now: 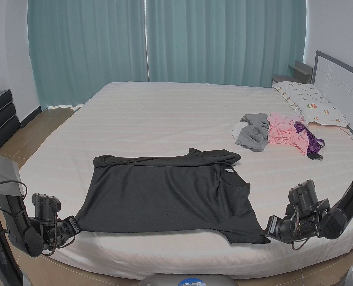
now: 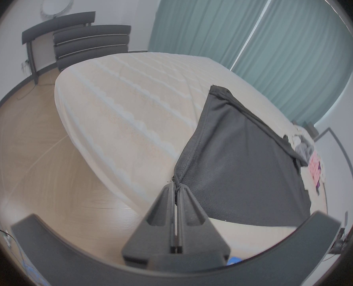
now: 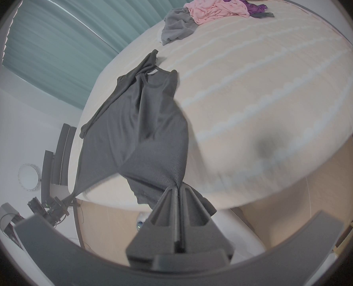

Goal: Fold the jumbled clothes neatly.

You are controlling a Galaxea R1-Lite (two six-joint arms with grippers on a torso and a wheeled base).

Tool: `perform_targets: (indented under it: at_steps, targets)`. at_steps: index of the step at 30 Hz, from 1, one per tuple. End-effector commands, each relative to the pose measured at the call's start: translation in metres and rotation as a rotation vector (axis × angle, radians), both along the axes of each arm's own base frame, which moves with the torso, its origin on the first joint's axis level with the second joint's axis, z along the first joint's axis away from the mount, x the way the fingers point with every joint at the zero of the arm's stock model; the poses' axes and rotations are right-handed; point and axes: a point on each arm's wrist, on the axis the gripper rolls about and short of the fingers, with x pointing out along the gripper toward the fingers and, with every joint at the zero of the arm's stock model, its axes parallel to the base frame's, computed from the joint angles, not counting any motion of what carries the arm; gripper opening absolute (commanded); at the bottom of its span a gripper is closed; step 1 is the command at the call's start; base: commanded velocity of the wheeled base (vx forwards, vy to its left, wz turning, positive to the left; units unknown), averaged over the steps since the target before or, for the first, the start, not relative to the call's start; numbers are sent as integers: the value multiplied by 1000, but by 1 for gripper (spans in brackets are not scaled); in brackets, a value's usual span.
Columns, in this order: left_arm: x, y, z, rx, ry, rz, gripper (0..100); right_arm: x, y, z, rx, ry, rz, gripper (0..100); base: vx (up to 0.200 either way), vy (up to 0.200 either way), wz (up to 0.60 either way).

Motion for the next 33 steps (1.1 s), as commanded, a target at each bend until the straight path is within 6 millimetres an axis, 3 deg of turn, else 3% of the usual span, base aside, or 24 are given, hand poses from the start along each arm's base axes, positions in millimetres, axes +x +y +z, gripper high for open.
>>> perform_targets:
  at_steps: [1,7,15,16,20,25,29,33]
  targets:
    - [-21,-2,3,48,51,-65,0,-37,-12,9,-6,5,28,0,0,0,0]
    - [-27,-3,1,77,73,-91,0,-55,-11,2,-34,50,81,0,0,0,0]
    - [-28,-6,-1,74,88,-104,0,-51,-5,-9,-53,95,105,0,0,0,0]
    - [-28,-7,-1,74,89,-109,0,-48,-4,-11,-48,97,110,100,0,0,0]
    - [-30,-9,-2,70,97,-120,0,-36,-1,-9,-20,65,103,100,0,0,0]
    - [-30,-9,-2,71,99,-120,0,2,-4,-27,-36,43,28,100,0,0,0]
    - [-30,-8,-2,72,96,-118,0,21,-1,-42,-18,-4,13,100,0,0,0]
    - [-31,-8,-3,72,104,-118,0,35,-3,-44,4,-64,-13,100,0,0,0]
